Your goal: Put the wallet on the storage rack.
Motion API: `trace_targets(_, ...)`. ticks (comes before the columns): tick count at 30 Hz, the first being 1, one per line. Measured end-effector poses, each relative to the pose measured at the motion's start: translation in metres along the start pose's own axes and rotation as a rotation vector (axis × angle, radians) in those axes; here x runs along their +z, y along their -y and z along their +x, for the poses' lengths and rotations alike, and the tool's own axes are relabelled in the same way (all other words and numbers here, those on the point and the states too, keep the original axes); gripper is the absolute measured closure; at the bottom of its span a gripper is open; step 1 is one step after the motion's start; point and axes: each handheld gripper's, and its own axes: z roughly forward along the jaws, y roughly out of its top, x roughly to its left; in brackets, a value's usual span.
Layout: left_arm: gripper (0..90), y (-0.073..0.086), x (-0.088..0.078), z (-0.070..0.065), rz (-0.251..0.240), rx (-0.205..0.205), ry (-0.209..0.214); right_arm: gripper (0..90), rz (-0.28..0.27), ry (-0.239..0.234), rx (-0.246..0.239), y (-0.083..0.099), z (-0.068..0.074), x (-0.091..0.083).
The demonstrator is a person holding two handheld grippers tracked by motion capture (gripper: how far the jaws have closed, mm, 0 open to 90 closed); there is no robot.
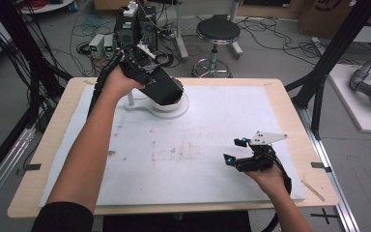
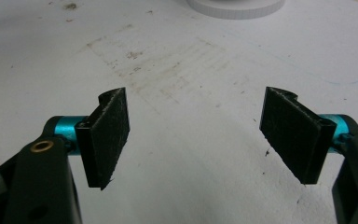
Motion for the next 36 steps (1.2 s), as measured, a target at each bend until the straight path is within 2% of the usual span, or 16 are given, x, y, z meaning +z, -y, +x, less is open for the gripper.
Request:
trace_targets(3, 73.7, 0.001, 0.0, 0.001, -0.003, 0.002, -0.015, 24.5, 0.006, -0.005, -0.002, 0.001, 0.0, 0.001)
trace_targets(4, 71.8, 0.0, 0.0, 0.0, -0.004, 0.011, -0.047, 24.5, 0.007, -0.005, -0.004, 0.001, -0.001, 0.001)
trace_targets(8, 51.3, -0.003, -0.003, -0.002, -0.044, 0.04, -0.144, 24.5, 0.003, -0.004, 0.0, 0.0, 0.0, 0.001)
trace_targets(10, 48.0, -0.006, -0.006, -0.003, -0.059, 0.047, -0.179, 24.5, 0.002, -0.006, -0.001, 0.0, 0.001, 0.001)
trace_targets(12, 45.9, -0.008, -0.008, -0.005, -0.062, 0.063, -0.217, 24.5, 0.001, -0.005, 0.0, 0.0, 0.001, 0.001)
trace_targets(17, 45.7, -0.015, -0.013, -0.007, -0.089, 0.08, -0.281, 24.5, 0.0, -0.003, 0.002, 0.0, 0.0, 0.001)
trace_targets(21, 45.7, -0.02, -0.01, -0.008, -0.082, 0.098, -0.349, 24.5, 0.004, -0.008, 0.0, 0.0, 0.001, 0.001)
trace_targets(22, 45.7, -0.021, -0.008, -0.008, -0.074, 0.097, -0.382, 24.5, 0.005, -0.008, 0.0, 0.0, 0.0, 0.001)
trace_targets(24, 45.6, -0.021, -0.003, -0.007, -0.065, 0.096, -0.417, 24.5, 0.007, -0.005, -0.003, 0.0, 0.0, 0.002)
trace_targets(28, 44.8, -0.019, 0.008, -0.002, -0.054, 0.074, -0.428, 24.5, 0.007, -0.01, 0.0, 0.001, -0.001, 0.002)
trace_targets(31, 43.2, -0.015, 0.016, 0.002, -0.053, 0.043, -0.442, 24.5, 0.015, -0.015, 0.002, 0.002, 0.0, 0.002)
trace_targets(33, 43.1, -0.012, 0.022, 0.004, -0.032, 0.034, -0.464, 24.5, 0.02, -0.015, 0.003, 0.002, -0.001, 0.003)
trace_targets(35, 42.8, -0.011, 0.027, 0.006, 0.011, 0.047, -0.491, 24.5, 0.026, -0.012, 0.007, 0.002, -0.001, 0.004)
trace_targets(36, 42.7, -0.011, 0.028, 0.006, 0.01, 0.044, -0.494, 24.5, 0.029, -0.016, 0.013, 0.002, -0.002, 0.004)
